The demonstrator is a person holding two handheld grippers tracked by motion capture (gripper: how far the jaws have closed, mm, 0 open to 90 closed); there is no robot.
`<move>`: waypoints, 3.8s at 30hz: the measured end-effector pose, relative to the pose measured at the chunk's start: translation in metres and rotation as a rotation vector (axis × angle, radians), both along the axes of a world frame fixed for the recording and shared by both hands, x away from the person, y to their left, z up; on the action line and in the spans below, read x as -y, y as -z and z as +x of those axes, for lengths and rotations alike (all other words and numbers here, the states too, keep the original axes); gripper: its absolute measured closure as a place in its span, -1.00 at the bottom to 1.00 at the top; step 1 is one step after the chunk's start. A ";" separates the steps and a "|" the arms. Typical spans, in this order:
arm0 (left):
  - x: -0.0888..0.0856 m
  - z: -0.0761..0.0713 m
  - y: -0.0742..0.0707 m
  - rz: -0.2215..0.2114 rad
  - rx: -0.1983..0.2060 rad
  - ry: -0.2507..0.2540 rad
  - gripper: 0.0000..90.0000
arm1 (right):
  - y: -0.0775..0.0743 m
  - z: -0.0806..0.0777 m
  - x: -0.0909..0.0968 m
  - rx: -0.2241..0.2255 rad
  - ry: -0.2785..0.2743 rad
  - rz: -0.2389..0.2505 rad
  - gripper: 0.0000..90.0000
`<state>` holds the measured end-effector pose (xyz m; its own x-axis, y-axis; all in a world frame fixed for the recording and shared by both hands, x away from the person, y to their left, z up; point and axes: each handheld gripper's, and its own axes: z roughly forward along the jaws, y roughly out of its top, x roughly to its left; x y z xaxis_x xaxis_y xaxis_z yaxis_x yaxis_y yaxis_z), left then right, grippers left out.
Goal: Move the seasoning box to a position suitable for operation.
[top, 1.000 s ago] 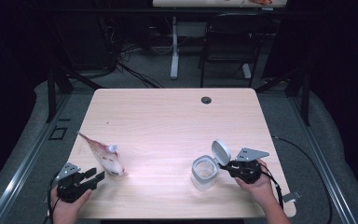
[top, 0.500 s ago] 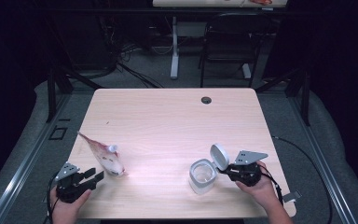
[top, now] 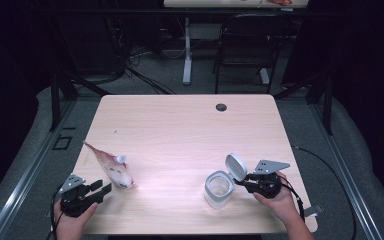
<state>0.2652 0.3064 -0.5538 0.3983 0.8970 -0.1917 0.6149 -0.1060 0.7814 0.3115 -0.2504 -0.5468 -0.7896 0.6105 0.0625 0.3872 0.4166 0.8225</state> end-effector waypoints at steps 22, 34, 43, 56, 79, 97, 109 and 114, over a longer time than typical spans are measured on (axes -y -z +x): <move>-0.011 0.001 -0.026 -0.016 0.026 -0.020 0.13 | -0.012 -0.012 0.019 -0.034 0.025 -0.007 0.67; -0.007 -0.008 -0.069 0.000 0.099 0.019 0.08 | -0.038 -0.041 0.036 0.024 0.123 0.103 0.58; -0.014 0.001 -0.076 -0.005 0.110 0.022 0.07 | -0.025 -0.042 0.037 0.009 0.186 0.096 0.55; -0.020 0.014 -0.097 0.001 0.151 0.020 0.07 | -0.020 -0.044 0.045 0.003 0.208 0.140 0.51; -0.026 0.042 -0.138 0.011 0.190 0.058 -0.03 | -0.016 -0.044 0.044 -0.007 0.203 0.131 0.46; -0.024 0.057 -0.134 -0.040 0.138 0.134 -0.04 | -0.015 -0.046 0.046 -0.010 0.203 0.141 0.44; -0.026 0.044 -0.137 -0.036 0.142 0.153 -0.04 | -0.026 -0.049 0.047 0.036 0.204 0.188 0.45; -0.030 0.043 -0.137 -0.047 0.134 0.159 -0.04 | -0.023 -0.048 0.047 0.020 0.208 0.181 0.45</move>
